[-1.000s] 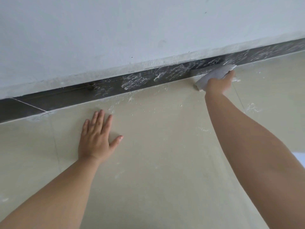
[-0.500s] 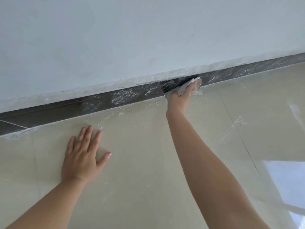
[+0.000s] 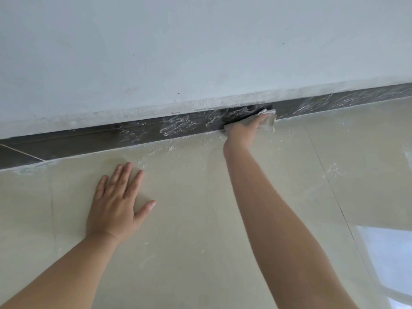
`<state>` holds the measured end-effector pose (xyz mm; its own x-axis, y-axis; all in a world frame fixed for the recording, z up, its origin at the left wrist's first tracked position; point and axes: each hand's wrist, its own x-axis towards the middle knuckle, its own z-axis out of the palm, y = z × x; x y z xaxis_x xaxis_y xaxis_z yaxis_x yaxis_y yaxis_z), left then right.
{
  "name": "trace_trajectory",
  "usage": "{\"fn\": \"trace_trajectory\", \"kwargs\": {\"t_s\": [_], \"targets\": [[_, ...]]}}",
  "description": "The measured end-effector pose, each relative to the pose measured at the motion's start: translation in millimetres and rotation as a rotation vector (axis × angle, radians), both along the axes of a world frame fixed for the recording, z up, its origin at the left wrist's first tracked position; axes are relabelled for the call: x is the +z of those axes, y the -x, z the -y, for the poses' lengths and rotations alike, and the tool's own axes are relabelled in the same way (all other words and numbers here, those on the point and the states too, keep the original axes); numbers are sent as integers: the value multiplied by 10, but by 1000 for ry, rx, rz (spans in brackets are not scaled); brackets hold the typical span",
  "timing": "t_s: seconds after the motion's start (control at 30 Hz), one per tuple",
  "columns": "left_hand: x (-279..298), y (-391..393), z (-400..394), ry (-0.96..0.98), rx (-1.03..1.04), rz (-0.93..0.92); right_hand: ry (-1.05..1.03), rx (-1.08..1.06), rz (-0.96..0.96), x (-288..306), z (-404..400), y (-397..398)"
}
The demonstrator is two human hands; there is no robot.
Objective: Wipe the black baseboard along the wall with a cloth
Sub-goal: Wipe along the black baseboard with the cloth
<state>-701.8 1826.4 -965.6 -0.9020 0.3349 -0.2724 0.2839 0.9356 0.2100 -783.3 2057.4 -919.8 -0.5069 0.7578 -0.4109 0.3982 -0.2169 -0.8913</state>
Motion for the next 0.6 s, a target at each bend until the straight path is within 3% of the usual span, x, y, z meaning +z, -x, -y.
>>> {"fn": "trace_trajectory", "kwargs": {"t_s": [0.2,0.4,0.6], "targets": [[46,8,-11,22,-5,22,-153,-23,-37,80,-84,56],[41,1,6,-6,0,28,17,68,64,26,351,-44],[-4,-11,32,-25,-1,-3,-55,93,-69,12,703,-50]]}}
